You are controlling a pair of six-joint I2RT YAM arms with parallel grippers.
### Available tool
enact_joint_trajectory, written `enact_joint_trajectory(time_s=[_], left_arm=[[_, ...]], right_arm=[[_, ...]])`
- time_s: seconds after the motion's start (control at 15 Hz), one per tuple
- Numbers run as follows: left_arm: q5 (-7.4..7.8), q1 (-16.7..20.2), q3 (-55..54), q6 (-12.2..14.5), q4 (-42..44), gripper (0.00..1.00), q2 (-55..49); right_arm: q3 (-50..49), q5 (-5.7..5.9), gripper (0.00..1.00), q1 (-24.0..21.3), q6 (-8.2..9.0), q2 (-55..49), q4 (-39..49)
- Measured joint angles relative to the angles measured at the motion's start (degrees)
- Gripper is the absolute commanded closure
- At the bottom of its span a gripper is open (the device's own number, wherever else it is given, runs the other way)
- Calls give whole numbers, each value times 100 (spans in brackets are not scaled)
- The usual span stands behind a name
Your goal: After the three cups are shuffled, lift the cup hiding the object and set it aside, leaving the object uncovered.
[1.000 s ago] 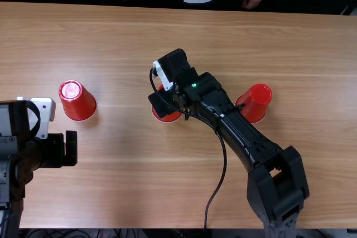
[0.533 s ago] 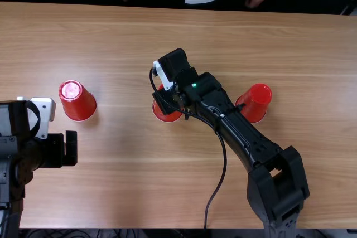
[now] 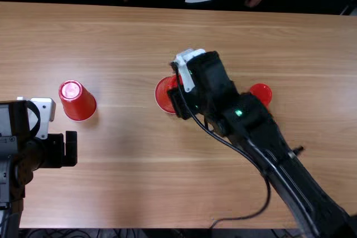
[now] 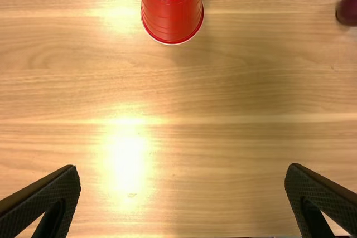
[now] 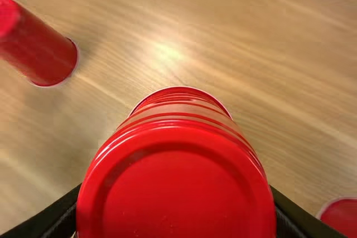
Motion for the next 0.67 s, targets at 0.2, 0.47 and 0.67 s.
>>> enact_joint_trajectory(time_s=[0.2,0.47,0.67], left_arm=[[-2,-2,2,0,-33,0,0],[-2,0,2,-2,-70,0,-87],[-9,0,2,-2,-83,0,-162]], right_arm=[[-1005,4,94,-330,24,-833,0],[-2135,4,92,-431,33,-1012,-2],[-2686,4,91,-428,42,-1012,85]])
